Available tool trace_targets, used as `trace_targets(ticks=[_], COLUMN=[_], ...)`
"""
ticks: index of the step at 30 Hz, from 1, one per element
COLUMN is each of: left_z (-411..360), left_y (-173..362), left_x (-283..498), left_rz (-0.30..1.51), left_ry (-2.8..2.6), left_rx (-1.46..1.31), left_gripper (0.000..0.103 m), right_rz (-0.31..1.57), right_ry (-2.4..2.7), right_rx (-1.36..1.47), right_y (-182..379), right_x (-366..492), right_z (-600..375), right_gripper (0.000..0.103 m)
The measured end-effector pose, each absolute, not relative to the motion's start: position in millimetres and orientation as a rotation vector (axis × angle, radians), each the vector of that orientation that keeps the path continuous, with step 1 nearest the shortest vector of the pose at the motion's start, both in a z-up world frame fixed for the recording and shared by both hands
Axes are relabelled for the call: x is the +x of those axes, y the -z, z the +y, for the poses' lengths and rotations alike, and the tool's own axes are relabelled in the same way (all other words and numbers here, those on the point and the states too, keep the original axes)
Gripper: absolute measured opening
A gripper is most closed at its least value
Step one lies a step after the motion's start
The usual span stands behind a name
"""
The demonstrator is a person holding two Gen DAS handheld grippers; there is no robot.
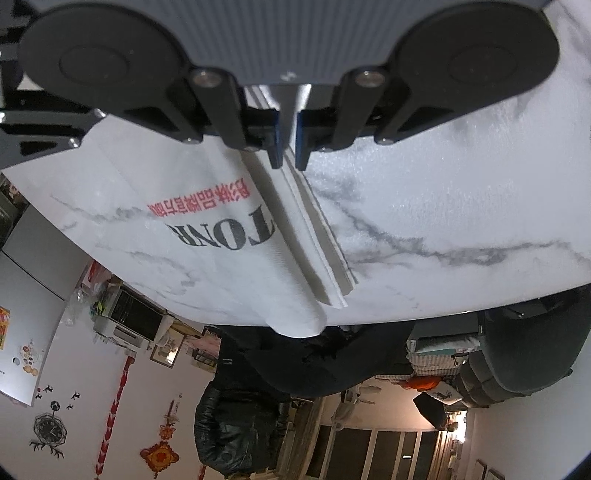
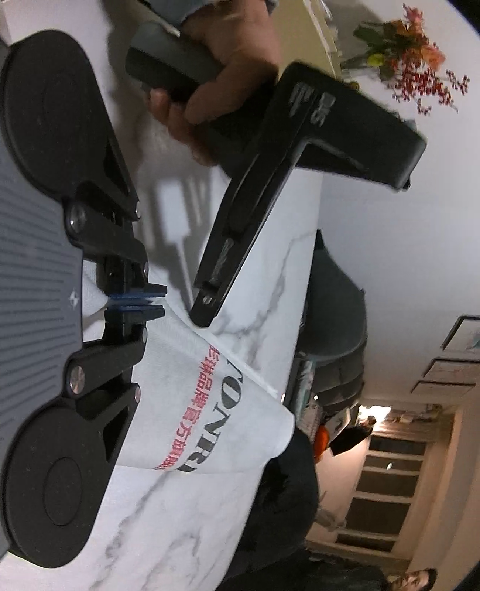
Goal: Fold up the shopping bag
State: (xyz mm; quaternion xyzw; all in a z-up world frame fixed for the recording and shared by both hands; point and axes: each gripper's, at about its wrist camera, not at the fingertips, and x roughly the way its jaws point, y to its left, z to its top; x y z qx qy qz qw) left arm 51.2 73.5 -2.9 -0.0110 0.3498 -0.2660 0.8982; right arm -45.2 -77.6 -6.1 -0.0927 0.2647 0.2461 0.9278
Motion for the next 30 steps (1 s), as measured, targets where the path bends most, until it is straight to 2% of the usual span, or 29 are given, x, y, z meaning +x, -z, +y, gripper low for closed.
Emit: trace_targets(ticks=[11, 15, 21, 28, 30], left_z=[82, 91, 99, 52, 49], left_y=[7, 4, -19, -7, -3], left_x=[50, 56, 54, 60, 59], left_rz=[0.72, 0.768, 0.698, 0.782, 0.778], left_ry=[0.577, 0.594, 0.614, 0.687, 0.685], left_rx=[-0.109, -0.16, -0.208, -0.036, -0.001], left_gripper=[0.006, 0.006, 0.007, 0.007, 0.007], right_rz=[0.585, 0.6, 0.599, 0.586, 0.575], right_ry=[-0.545, -0.542, -0.54, -0.544, -0.577], right_rx=[-0.193, -0.205, -0.215, -0.241, -0.204], right_y=[13, 15, 16, 14, 7], right_x=[-31, -28, -27, -30, -34], right_z=[-68, -67, -67, -64, -77], right_gripper=[0.005, 0.005, 0.006, 0.009, 0.014])
